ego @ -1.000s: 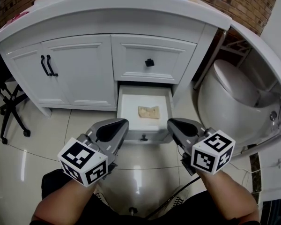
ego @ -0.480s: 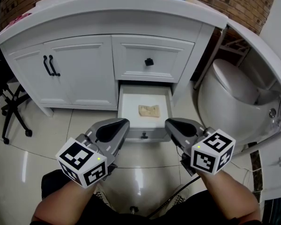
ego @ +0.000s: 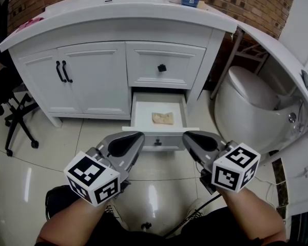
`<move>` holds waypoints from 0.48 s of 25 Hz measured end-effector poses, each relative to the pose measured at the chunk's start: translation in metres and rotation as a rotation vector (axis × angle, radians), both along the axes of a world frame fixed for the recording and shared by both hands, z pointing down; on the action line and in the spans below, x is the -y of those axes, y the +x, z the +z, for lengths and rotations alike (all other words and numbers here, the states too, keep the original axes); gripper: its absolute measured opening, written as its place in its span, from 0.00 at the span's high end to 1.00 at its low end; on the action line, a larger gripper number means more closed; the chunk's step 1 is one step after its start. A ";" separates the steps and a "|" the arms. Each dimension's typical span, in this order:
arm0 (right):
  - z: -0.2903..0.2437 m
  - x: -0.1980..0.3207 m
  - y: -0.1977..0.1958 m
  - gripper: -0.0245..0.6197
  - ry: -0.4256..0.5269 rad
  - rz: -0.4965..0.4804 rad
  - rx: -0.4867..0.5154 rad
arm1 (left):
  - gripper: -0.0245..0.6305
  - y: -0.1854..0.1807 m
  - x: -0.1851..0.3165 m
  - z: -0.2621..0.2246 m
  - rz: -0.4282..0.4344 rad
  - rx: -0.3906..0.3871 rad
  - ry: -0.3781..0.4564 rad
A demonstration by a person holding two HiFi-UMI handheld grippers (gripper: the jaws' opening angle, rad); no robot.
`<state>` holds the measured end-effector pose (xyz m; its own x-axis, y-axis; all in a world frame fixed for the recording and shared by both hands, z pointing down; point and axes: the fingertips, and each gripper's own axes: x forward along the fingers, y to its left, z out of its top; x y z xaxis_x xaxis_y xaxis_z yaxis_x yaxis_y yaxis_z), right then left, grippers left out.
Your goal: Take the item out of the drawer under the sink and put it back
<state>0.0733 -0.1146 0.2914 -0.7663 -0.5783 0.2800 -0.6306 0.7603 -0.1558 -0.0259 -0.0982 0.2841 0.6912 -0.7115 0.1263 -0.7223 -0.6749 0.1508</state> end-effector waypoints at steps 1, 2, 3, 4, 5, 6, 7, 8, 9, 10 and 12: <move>-0.002 -0.006 0.001 0.95 0.004 -0.001 0.000 | 0.95 0.002 -0.006 -0.001 0.005 0.000 0.001; -0.003 -0.011 0.001 0.95 0.007 -0.001 0.000 | 0.95 0.003 -0.012 -0.003 0.007 0.002 0.004; -0.004 -0.017 0.002 0.95 0.008 -0.001 0.000 | 0.95 0.003 -0.017 -0.003 0.008 0.005 0.009; -0.005 -0.022 0.003 0.95 0.008 -0.001 0.000 | 0.95 0.002 -0.021 -0.004 0.005 0.009 0.013; -0.006 -0.026 0.003 0.95 0.007 -0.001 0.000 | 0.95 0.001 -0.025 -0.004 0.003 0.010 0.015; -0.006 -0.030 0.003 0.95 0.005 -0.001 0.001 | 0.95 0.000 -0.029 -0.005 0.001 0.007 0.016; -0.006 -0.034 0.003 0.95 0.003 0.000 0.001 | 0.95 0.000 -0.032 -0.007 0.001 0.002 0.020; -0.006 -0.036 0.003 0.95 0.002 0.001 0.000 | 0.95 -0.001 -0.035 -0.010 0.001 -0.002 0.027; -0.006 -0.039 0.003 0.95 0.000 0.003 0.000 | 0.95 -0.001 -0.036 -0.011 0.000 -0.001 0.034; -0.006 -0.041 0.003 0.95 0.000 0.006 0.000 | 0.95 -0.002 -0.037 -0.012 -0.002 0.001 0.040; -0.008 -0.045 0.002 0.95 0.007 0.007 0.002 | 0.95 -0.004 -0.037 -0.011 -0.011 0.004 0.041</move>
<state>0.0749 -0.0693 0.2832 -0.7627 -0.5858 0.2743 -0.6358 0.7568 -0.1517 -0.0295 -0.0608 0.2736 0.6830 -0.7236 0.0994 -0.7301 -0.6726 0.1204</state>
